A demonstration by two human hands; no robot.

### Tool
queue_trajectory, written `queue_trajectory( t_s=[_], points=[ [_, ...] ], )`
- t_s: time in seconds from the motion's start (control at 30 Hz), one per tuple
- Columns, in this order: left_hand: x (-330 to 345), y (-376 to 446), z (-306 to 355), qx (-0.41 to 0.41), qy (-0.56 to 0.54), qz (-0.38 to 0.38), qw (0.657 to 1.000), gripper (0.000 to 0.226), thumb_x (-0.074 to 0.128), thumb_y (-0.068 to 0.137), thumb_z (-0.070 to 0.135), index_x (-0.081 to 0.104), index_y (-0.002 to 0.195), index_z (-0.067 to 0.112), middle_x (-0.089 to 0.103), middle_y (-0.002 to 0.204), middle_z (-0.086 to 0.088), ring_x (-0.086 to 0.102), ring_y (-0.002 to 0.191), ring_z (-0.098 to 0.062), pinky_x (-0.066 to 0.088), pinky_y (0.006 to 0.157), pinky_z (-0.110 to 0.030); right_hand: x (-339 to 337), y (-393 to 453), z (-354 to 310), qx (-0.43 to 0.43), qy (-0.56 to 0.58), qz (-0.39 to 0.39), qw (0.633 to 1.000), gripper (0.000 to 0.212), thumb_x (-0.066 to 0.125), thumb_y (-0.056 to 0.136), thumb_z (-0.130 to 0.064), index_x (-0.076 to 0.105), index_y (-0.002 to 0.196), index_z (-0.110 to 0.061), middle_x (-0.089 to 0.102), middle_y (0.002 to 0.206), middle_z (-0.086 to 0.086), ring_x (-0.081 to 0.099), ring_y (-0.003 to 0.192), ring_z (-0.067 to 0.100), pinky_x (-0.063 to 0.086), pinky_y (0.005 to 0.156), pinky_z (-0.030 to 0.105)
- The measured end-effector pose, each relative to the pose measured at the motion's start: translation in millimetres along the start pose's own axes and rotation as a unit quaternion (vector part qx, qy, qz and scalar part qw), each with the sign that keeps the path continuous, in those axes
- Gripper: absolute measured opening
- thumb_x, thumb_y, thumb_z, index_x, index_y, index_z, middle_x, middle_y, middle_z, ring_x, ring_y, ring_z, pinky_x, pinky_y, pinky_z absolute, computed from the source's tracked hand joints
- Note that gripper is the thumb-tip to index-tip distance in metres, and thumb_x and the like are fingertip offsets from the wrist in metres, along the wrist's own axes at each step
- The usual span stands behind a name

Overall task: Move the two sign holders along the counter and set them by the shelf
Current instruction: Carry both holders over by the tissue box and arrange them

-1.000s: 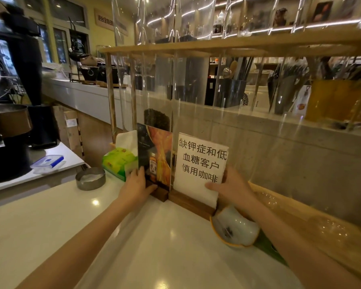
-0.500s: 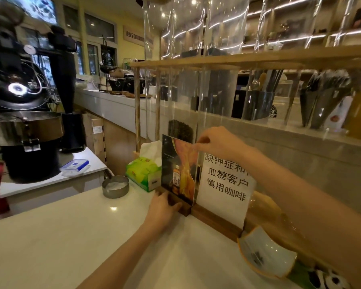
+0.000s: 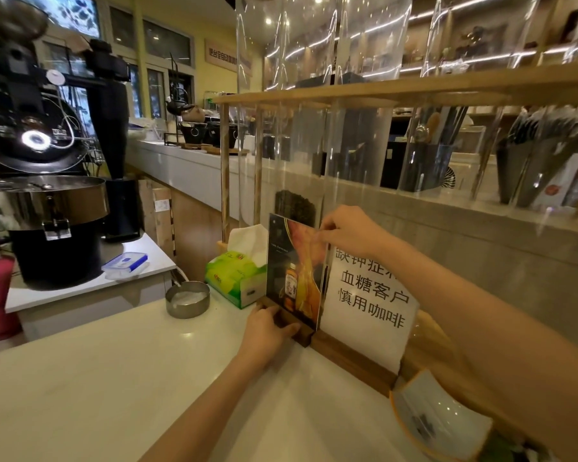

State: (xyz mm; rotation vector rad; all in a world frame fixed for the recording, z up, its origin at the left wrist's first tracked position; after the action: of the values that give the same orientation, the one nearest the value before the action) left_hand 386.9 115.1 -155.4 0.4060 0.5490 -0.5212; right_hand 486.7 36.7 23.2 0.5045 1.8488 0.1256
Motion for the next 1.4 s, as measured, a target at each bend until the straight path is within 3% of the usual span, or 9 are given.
queue_trajectory(
  t_s=[0.13,0.3,0.43,0.53,0.77,1.0,1.2,1.3,1.4],
  points=[
    [1.5,1.9,-0.5,-0.004,0.001,-0.004,1.000,0.037,0.066,0.080,0.030,0.061,0.112,0.012,0.053,0.118,-0.008,0.048,0.110,-0.022,0.042,0.091,-0.028,2.0,1.5,0.7,0.017,0.009,-0.001,1.000,0.020,0.054,0.088,-0.016,0.066,0.084,-0.001,0.051,0.062,-0.004,0.049,0.058,0.008,0.036,0.051,0.016],
    [3.8,3.8,0.2,-0.006,0.008,-0.009,1.000,0.042,0.064,0.081,0.032,0.058,0.117,0.011,0.050,0.124,-0.008,0.046,0.115,-0.023,0.041,0.098,-0.030,1.5,4.7,4.9,0.035,0.016,-0.003,0.999,0.032,0.053,0.088,-0.014,0.050,0.056,-0.019,0.047,0.059,-0.004,0.044,0.055,0.006,0.031,0.051,0.016],
    [4.6,4.1,2.4,-0.001,0.009,-0.010,1.000,0.044,0.064,0.081,0.032,0.057,0.118,0.009,0.051,0.125,-0.010,0.047,0.115,-0.023,0.041,0.096,-0.030,0.6,4.3,5.6,0.043,0.037,0.000,0.998,0.027,0.054,0.087,-0.014,0.056,0.060,-0.015,0.049,0.059,-0.004,0.045,0.055,0.006,0.031,0.051,0.015],
    [5.9,4.4,6.1,0.008,0.009,-0.005,1.000,0.045,0.062,0.083,0.030,0.055,0.121,0.008,0.049,0.128,-0.010,0.046,0.118,-0.024,0.039,0.098,-0.030,-0.4,4.2,7.0,0.050,0.051,0.010,0.997,0.020,0.052,0.088,-0.014,0.068,0.084,-0.002,0.053,0.064,-0.003,0.047,0.058,0.006,0.033,0.052,0.015],
    [10.5,6.7,3.3,0.009,0.016,-0.013,1.000,0.045,0.061,0.084,0.032,0.055,0.122,0.009,0.050,0.124,-0.010,0.048,0.114,-0.024,0.041,0.094,-0.029,-1.0,4.8,7.3,0.063,0.045,0.020,0.997,0.026,0.048,0.090,-0.013,0.067,0.096,0.003,0.067,0.099,0.021,0.054,0.072,0.016,0.039,0.055,0.017],
    [20.1,8.1,3.4,0.017,0.076,-0.043,0.996,0.043,0.052,0.087,0.040,0.052,0.121,0.014,0.049,0.121,-0.011,0.052,0.105,-0.024,0.043,0.087,-0.031,3.3,2.3,5.5,0.075,-0.018,-0.055,0.995,0.019,0.054,0.083,-0.019,0.062,0.076,-0.003,0.050,0.066,0.004,0.049,0.066,0.019,0.037,0.052,0.022],
    [20.9,9.3,4.1,0.011,0.080,-0.045,0.996,0.041,0.052,0.087,0.039,0.052,0.121,0.016,0.049,0.121,-0.010,0.052,0.105,-0.024,0.044,0.089,-0.032,-10.7,-11.1,3.9,0.059,-0.040,-0.034,0.997,0.037,0.057,0.085,-0.028,0.062,0.106,0.002,0.066,0.108,0.020,0.062,0.097,0.031,0.051,0.082,0.038],
    [21.3,9.1,6.0,0.007,0.097,-0.052,0.994,0.044,0.049,0.089,0.038,0.049,0.125,0.013,0.046,0.125,-0.011,0.049,0.110,-0.025,0.042,0.094,-0.032,-20.3,-23.5,7.4,0.056,-0.030,-0.026,0.998,0.037,0.056,0.085,-0.032,0.062,0.107,-0.002,0.067,0.108,0.014,0.062,0.093,0.024,0.050,0.074,0.028],
    [19.5,0.1,18.3,0.036,0.086,-0.053,0.994,0.033,0.049,0.090,0.035,0.060,0.110,0.012,0.050,0.114,-0.010,0.048,0.094,-0.019,0.040,0.081,-0.028,-29.1,-39.5,13.1,0.063,-0.008,-0.023,0.998,0.033,0.058,0.085,-0.032,0.061,0.108,-0.009,0.066,0.107,0.009,0.059,0.088,0.016,0.043,0.066,0.015]
  ],
)
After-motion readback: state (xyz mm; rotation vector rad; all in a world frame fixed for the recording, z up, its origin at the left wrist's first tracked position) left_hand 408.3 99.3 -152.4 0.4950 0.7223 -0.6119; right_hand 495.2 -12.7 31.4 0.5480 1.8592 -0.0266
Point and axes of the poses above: each hand's wrist, its own y-axis towards the middle knuckle, its own x-axis out of the palm, z = x × y, the point moved 6 cm from there along y, towards the middle knuckle
